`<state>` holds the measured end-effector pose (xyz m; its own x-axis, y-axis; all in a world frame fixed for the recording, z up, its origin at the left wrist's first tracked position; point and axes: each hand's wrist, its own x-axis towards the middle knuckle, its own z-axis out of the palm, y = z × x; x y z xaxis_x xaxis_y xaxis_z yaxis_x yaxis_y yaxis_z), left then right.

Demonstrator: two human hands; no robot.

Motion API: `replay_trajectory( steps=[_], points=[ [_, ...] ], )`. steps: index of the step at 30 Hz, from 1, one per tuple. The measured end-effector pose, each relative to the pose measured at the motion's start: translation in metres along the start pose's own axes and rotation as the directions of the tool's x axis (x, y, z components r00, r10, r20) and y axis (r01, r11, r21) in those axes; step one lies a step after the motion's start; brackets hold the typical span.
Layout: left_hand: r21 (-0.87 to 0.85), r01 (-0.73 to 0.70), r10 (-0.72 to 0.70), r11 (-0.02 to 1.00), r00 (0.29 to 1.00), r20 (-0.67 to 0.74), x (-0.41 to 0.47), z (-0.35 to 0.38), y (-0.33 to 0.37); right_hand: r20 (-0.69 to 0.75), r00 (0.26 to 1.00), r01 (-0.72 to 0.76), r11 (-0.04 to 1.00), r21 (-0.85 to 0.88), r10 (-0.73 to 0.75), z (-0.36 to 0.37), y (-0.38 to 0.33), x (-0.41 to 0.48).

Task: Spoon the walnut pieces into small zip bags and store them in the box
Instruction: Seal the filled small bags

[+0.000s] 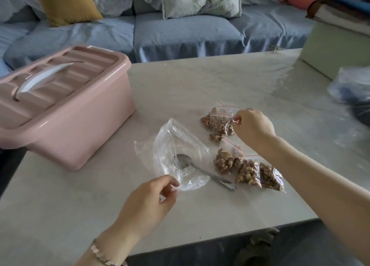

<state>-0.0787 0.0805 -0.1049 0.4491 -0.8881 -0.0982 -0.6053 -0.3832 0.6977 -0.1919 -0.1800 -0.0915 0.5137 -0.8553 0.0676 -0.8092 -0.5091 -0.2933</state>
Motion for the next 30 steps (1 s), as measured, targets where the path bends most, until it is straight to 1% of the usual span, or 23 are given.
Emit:
replay_trajectory(
  steps=[1,3,6,8,10,12,15,19,21,23,25,27,28,30],
  points=[
    [0.008,0.001,-0.001,1.0,1.0,0.002,-0.001,-0.001,-0.001,0.004,0.999,0.045,0.999,-0.008,-0.045,0.003,-0.004,0.011],
    [0.019,0.013,-0.013,1.0,1.0,-0.008,-0.003,-0.002,-0.002,0.069,0.991,0.124,0.989,-0.083,-0.118,0.01,-0.011,0.031],
    [0.038,0.028,-0.027,0.999,0.999,-0.024,-0.006,-0.006,-0.005,0.194,0.976,0.137,0.967,-0.215,-0.096,0.023,-0.016,0.048],
    [0.042,0.033,-0.032,0.999,0.999,-0.029,-0.007,-0.008,-0.008,0.198,0.977,0.118,0.969,-0.216,-0.075,0.029,-0.018,0.05],
    [0.04,0.036,-0.035,0.999,0.999,-0.031,-0.007,-0.01,-0.011,0.16,0.984,0.1,0.986,-0.13,-0.079,0.031,-0.018,0.048],
    [0.035,0.038,-0.037,0.999,0.999,-0.032,-0.006,-0.01,-0.013,0.146,0.987,0.069,0.998,-0.01,-0.067,0.029,-0.017,0.041],
    [0.038,0.04,-0.039,0.998,0.999,-0.037,-0.004,-0.009,-0.012,0.13,0.988,0.068,0.987,0.148,-0.088,0.018,-0.014,0.026],
    [-0.02,0.02,-0.022,1.0,0.996,-0.088,0.001,-0.009,-0.005,-0.016,0.981,0.191,0.932,0.307,-0.196,-0.015,-0.021,-0.016],
    [-0.053,-0.002,-0.005,0.999,0.992,-0.125,0.004,-0.009,0.0,-0.064,0.97,0.24,0.889,0.39,-0.233,-0.029,-0.027,-0.042],
    [-0.094,-0.022,0.009,0.995,0.99,-0.144,0.005,-0.008,0.004,-0.033,0.969,0.23,0.842,0.488,-0.246,-0.03,-0.032,-0.066],
    [-0.114,-0.053,0.038,0.992,0.991,-0.129,0.004,-0.004,0.005,0.049,0.961,0.199,0.808,0.554,-0.271,-0.021,-0.037,-0.088],
    [-0.149,-0.099,0.085,0.984,0.992,-0.098,0.005,0.004,0.002,0.131,0.935,0.206,0.805,0.557,-0.331,-0.003,-0.042,-0.106],
    [-0.174,-0.101,0.088,0.98,0.993,-0.077,0.006,0.009,0.0,0.173,0.915,0.215,0.805,0.552,-0.364,0.006,-0.044,-0.114],
    [-0.202,-0.06,0.053,0.978,0.998,-0.039,0.005,0.017,-0.005,0.234,0.884,0.224,0.806,0.548,-0.405,0.024,-0.045,-0.126]
  ],
)
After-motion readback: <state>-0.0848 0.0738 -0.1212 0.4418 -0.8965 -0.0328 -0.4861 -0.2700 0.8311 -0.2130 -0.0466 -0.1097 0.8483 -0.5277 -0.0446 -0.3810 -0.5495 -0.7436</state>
